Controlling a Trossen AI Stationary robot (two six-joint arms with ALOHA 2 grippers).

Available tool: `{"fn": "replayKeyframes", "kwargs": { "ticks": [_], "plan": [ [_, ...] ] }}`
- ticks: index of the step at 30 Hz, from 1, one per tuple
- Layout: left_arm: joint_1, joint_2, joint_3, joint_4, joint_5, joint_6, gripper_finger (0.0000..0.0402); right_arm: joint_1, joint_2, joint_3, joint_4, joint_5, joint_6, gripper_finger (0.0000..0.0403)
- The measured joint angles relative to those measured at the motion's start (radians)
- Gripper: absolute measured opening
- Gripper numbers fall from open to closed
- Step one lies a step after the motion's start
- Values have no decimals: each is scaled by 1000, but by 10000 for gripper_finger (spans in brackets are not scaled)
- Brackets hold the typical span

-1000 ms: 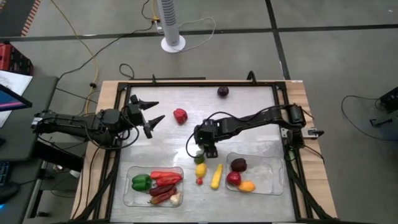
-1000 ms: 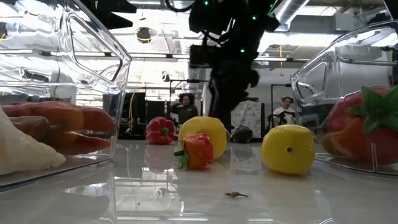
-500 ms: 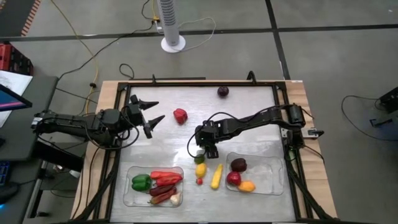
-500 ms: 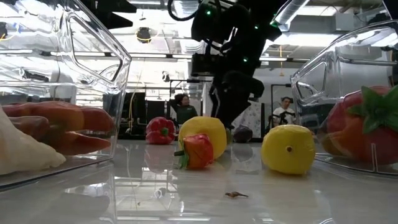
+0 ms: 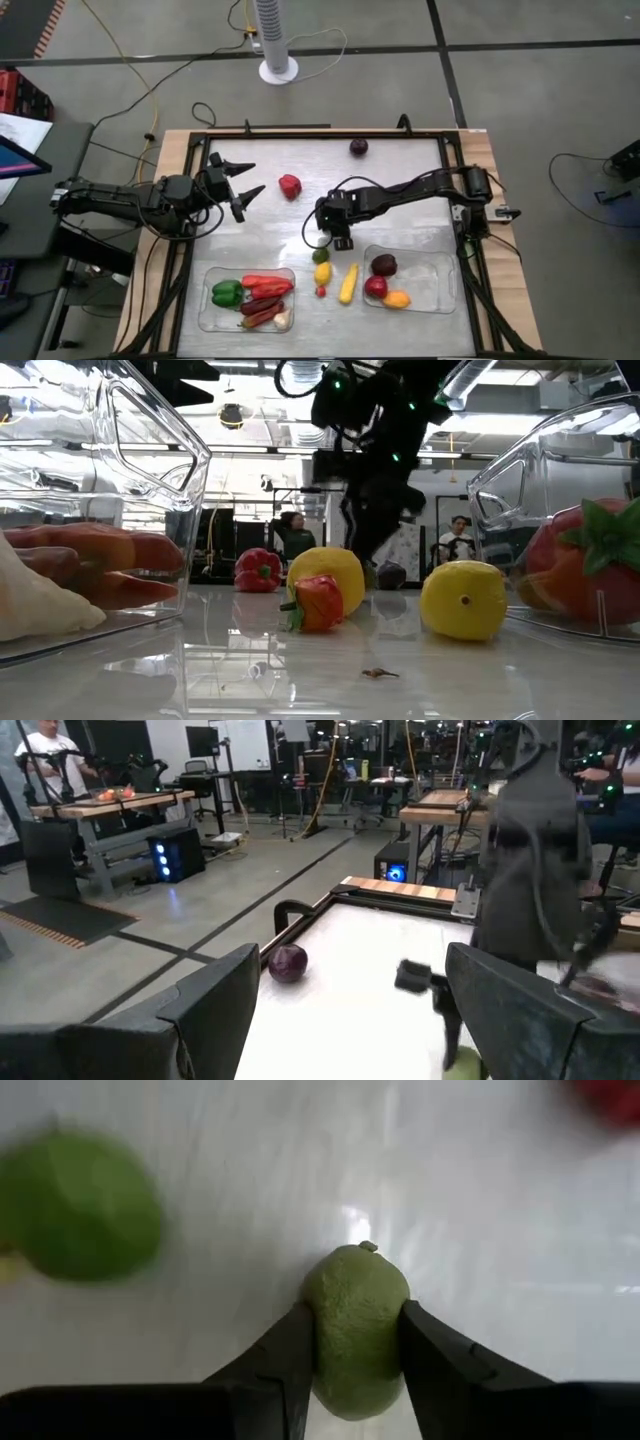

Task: Sort produce into baskets
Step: Put the top green lemon into the right transparent bin

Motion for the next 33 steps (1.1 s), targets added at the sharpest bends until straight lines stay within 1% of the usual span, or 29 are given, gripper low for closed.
{"fn": "replayKeyframes", "kwargs": {
  "ticks": [2,5,8,10,14,17,21,25,28,33],
  "plan": [
    [0,0,0,0,0,0,306,0,-25,35,-21,3,-5,159],
    [0,0,0,0,2,0,306,12,-74,77,-96,-1,8,156],
    [0,0,0,0,2,0,306,44,-131,103,-195,-5,34,154],
    [0,0,0,0,2,0,306,76,-193,115,-249,-30,57,156],
    [0,0,0,-1,2,0,306,155,-324,117,-364,-87,150,160],
    [0,0,0,-1,2,0,306,217,-409,96,-439,-87,250,161],
    [0,0,0,-1,2,-5,306,297,-483,0,-451,-67,393,166],
    [0,0,0,-1,2,-7,306,349,-502,-112,-456,2,516,192],
    [0,0,0,0,2,-7,306,359,-498,-151,-426,11,548,221],
    [0,0,0,8,-4,5,306,342,-515,-154,-370,-5,535,259]
  ]
}}
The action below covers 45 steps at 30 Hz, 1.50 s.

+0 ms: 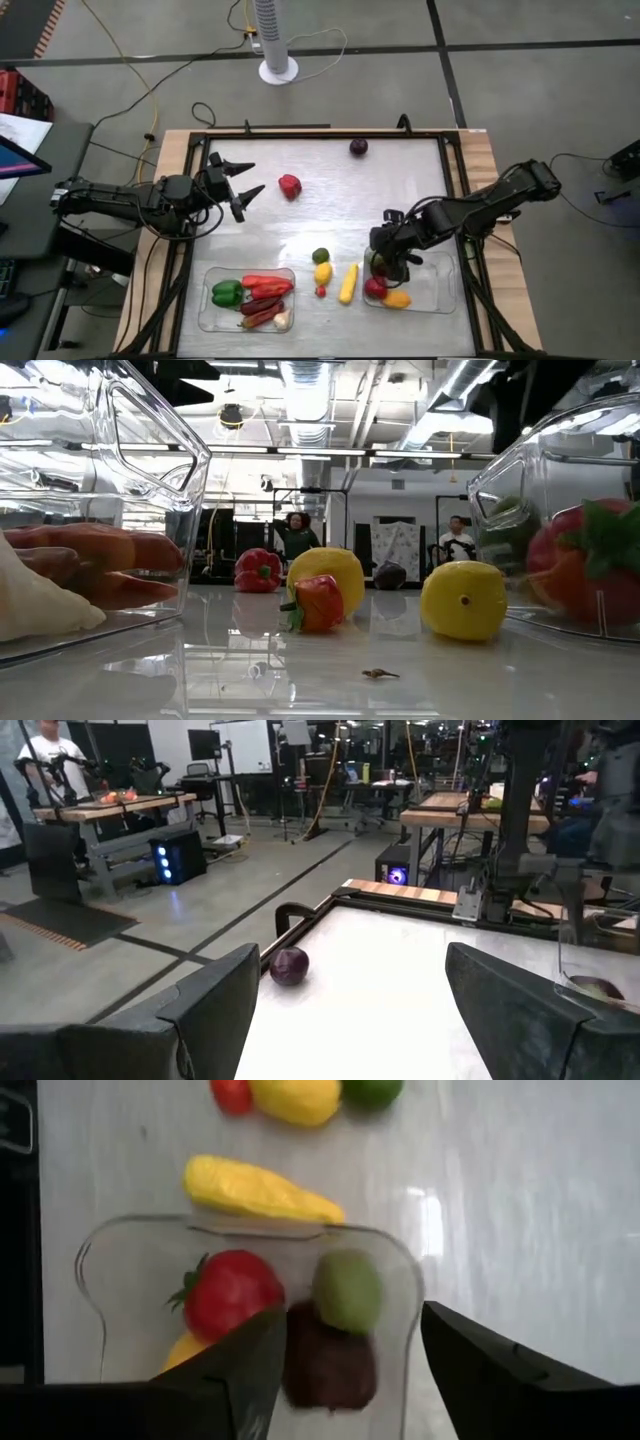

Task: Sort produce into baskets
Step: Put the top green lemon into the right transparent bin, then put the green lemon into the right transparent bin

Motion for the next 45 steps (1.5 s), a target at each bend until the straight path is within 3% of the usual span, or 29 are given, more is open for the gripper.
{"fn": "replayKeyframes", "kwargs": {
  "ticks": [4,9,13,21,28,45],
  "plan": [
    [0,0,0,0,0,6,306,-37,-24,0,10,0,-12,270],
    [0,0,0,0,0,-2,306,-93,-11,1,174,-1,-94,271],
    [0,0,0,0,0,-8,306,-111,84,10,292,-22,-192,271],
    [0,0,0,0,0,-1,306,-135,354,202,311,-39,-394,271],
    [0,0,0,-17,0,-4,306,-154,538,327,306,-129,-507,271],
    [0,0,0,-24,0,-4,306,-236,702,349,323,-123,-572,271]
  ]
}}
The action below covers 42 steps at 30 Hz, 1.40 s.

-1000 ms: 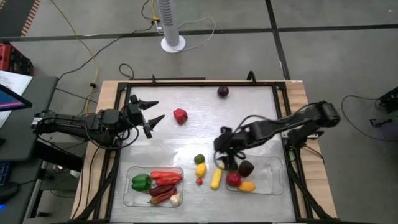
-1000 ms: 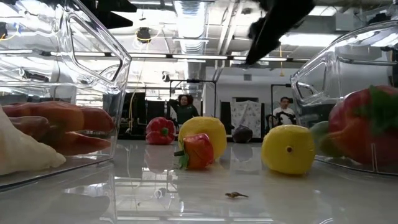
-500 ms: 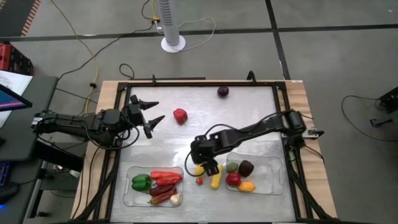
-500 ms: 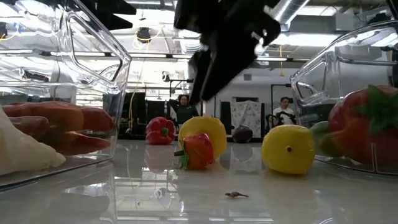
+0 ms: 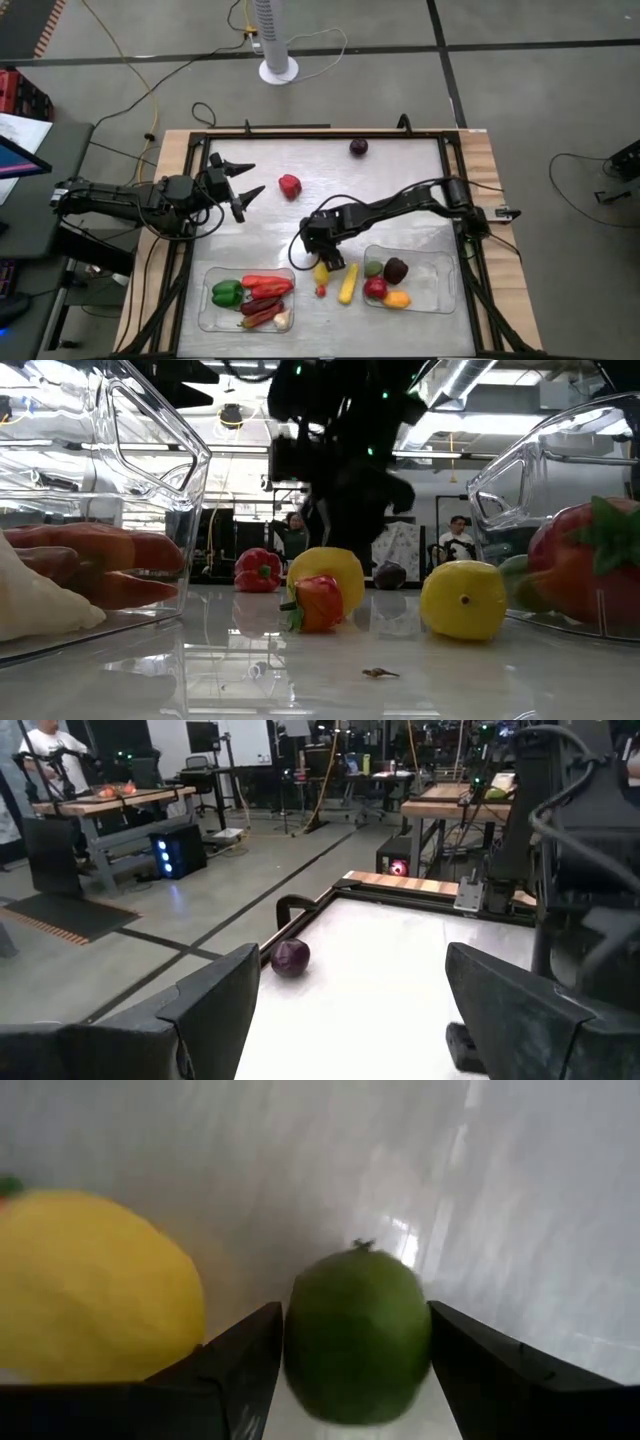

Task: Sort produce into baskets
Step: Put the green lemon into the right transparent bin, then put the yellow lemon into the right transparent bin

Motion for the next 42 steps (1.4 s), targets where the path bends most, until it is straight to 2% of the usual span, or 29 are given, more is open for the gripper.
{"fn": "replayKeyframes", "kwargs": {
  "ticks": [4,11,14,23,28,30,35,39,42],
  "plan": [
    [0,0,0,-1,0,-1,306,-2,5,-11,6,-3,-15,259],
    [0,0,0,0,0,-11,306,-1,2,-11,6,20,-8,213],
    [0,0,0,-2,0,-13,306,1,-22,-1,-80,21,-7,213],
    [0,0,0,0,1,-31,306,57,-263,40,-376,28,85,225],
    [0,0,0,-2,29,-42,306,133,-380,40,-495,27,264,232],
    [0,0,0,-3,39,-49,306,173,-410,9,-518,50,361,240],
    [0,0,0,-7,45,-57,306,261,-491,-190,-464,66,542,259],
    [0,0,0,-6,45,-57,306,299,-546,-319,-344,66,620,265],
    [0,0,0,2,41,-55,306,306,-567,-335,-361,50,639,266]
  ]
}}
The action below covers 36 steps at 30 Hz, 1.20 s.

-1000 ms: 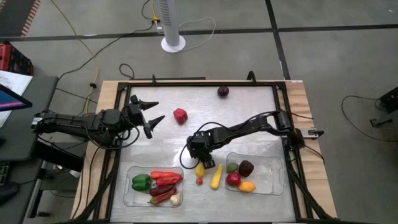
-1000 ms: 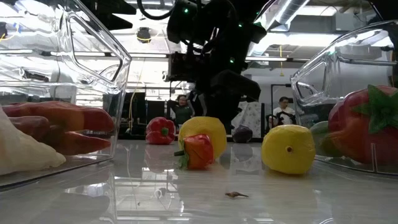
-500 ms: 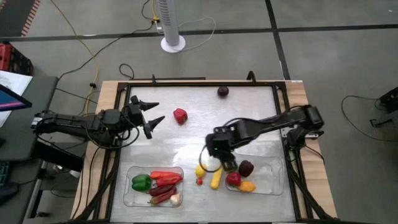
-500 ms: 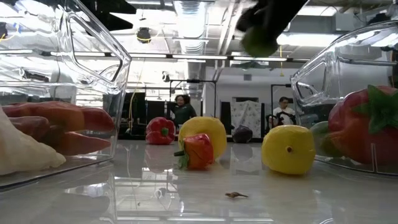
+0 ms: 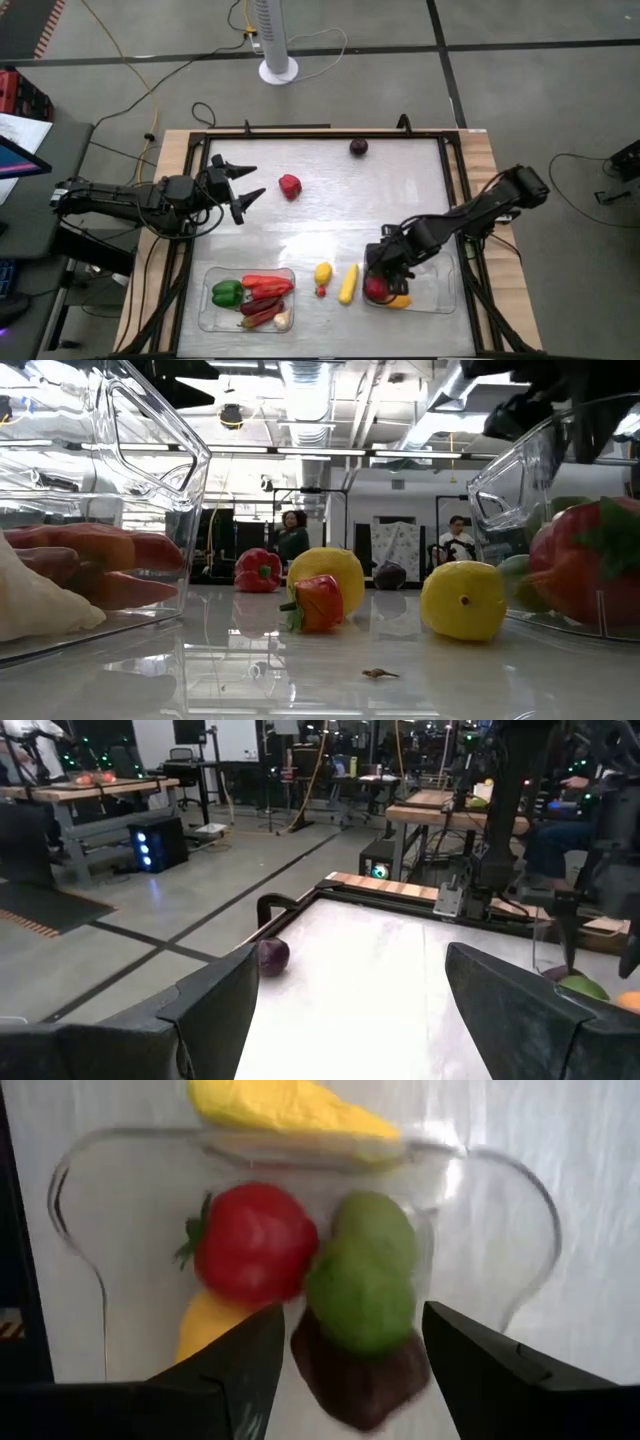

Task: Sort produce into baskets
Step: Put the yellow lemon into the right transparent bin

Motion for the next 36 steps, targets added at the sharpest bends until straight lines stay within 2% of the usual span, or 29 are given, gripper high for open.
{"fn": "replayKeyframes", "kwargs": {
  "ticks": [3,6,9,13,17,22,31,36],
  "plan": [
    [0,0,0,4,-7,4,306,-8,-9,54,-67,20,-15,266],
    [0,0,0,9,-9,5,306,-9,-8,132,-90,131,-61,266],
    [0,0,0,8,-10,14,306,-13,21,175,-2,182,-185,266],
    [0,0,0,8,-12,16,306,-29,100,176,258,178,-402,266],
    [0,0,0,3,-11,16,306,-44,188,176,429,179,-586,266],
    [0,1,0,-9,-11,16,306,-68,277,176,464,141,-678,279],
    [0,0,0,-8,-11,21,306,-80,401,190,496,110,-791,365],
    [0,1,0,-9,-11,21,306,-92,451,245,496,57,-823,381]
  ]
}}
